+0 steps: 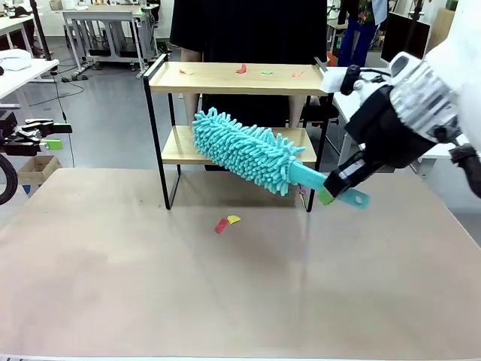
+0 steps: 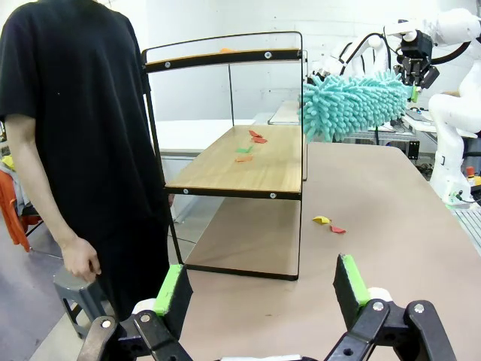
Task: Clean the shelf.
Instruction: Clean the specific section of the Shelf indicated by the human with the Duster.
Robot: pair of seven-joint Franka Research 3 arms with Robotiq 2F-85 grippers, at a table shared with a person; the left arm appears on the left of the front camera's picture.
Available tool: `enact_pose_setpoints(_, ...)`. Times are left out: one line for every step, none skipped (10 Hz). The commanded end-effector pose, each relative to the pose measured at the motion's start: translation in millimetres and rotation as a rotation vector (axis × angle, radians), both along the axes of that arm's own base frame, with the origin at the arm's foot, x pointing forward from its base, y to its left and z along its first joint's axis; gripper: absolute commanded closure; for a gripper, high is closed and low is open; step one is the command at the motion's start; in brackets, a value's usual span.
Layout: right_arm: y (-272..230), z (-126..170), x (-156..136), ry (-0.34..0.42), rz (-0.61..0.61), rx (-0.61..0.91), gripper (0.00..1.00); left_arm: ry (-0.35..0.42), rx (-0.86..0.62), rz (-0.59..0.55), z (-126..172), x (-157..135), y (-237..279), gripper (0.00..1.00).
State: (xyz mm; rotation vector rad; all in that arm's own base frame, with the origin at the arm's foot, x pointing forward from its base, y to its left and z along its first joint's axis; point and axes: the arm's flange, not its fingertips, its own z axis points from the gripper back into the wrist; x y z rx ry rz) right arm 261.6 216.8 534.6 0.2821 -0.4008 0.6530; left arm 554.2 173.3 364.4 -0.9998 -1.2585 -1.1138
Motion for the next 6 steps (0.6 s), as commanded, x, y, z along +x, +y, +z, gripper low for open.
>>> enact_pose_setpoints(-4.9,2.0,-3.7,-0.013,0.014,-0.010,0.87,-0.004,0.002,0.001,2.0,-1.1,-0.9,0.00)
enact_pose_setpoints(-4.9,2.0,-3.7,-0.013,0.014,-0.010,0.87,-0.004,0.002,0.001,2.0,-1.1,-0.9,0.00)
enact_pose_setpoints(-4.9,2.0,-3.7,-0.013,0.014,-0.010,0.87,-0.004,0.002,0.001,2.0,-1.1,-0.9,0.00)
enact_pose_setpoints(0.1,0.8,-0.7,0.001,0.007,-0.004,0.87,-0.004,0.002,0.001,2.0,-1.1,-0.9,0.00)
enact_pose_setpoints(23.6,-1.9,0.8,-0.051,-0.021,0.009,0.87,-0.004,0.002,0.001,2.0,-1.1,-0.9,0.00)
enact_pose_setpoints(36.5,-1.0,5.6,-0.091,-0.043,0.053,0.87,-0.004,0.002,0.001,2.0,-1.1,-0.9,0.00)
